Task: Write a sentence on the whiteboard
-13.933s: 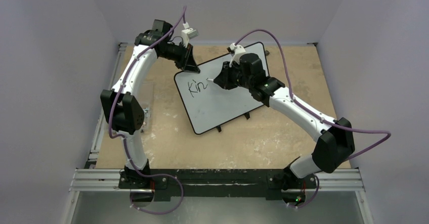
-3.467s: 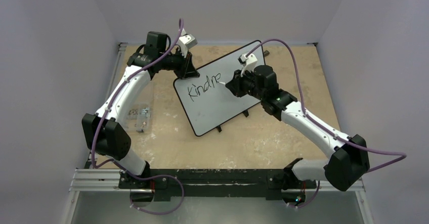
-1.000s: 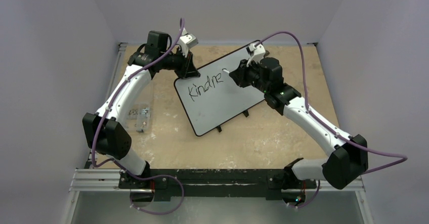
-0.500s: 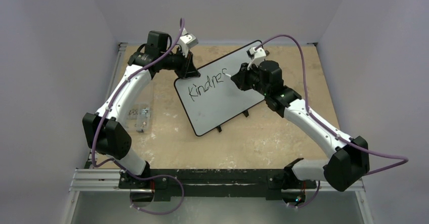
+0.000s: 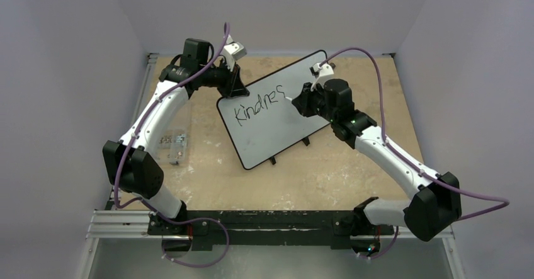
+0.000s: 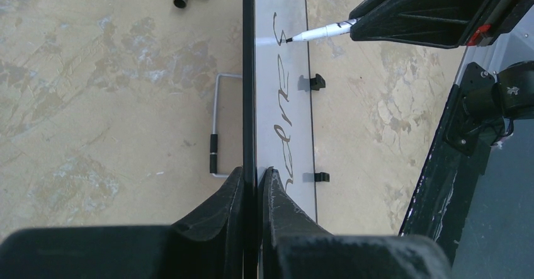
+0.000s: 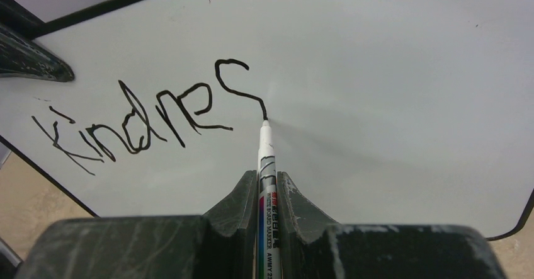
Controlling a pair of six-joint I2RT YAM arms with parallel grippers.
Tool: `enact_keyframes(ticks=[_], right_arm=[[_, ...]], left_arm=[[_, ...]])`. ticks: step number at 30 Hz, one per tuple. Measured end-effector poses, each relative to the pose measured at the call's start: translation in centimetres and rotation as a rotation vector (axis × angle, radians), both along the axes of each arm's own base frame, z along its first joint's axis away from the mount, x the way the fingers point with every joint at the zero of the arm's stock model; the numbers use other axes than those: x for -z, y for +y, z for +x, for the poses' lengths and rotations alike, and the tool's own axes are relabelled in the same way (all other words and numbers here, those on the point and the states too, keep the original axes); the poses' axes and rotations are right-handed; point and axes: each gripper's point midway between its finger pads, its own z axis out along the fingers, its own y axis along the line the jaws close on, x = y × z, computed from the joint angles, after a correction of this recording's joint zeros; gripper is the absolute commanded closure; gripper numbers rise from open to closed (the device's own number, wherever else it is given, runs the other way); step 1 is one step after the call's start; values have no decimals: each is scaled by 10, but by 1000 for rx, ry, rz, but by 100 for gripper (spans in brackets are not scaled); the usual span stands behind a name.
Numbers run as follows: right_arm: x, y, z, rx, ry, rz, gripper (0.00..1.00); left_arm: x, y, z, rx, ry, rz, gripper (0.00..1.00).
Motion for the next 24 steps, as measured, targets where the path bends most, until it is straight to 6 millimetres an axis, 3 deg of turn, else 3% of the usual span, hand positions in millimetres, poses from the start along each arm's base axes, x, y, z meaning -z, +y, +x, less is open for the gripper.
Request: enact_keyframes(ticks=[5,13,24], right_arm=[[12,2,-7,-26,29,2,100],[12,6,-12,-68,37,12,100],[-10,17,-15,-125,4,51,100]], left_arm=[[0,0,0,-1,1,1,100],[0,0,0,0,2,0,100],[-2,-2,-2,8,1,-6,100]])
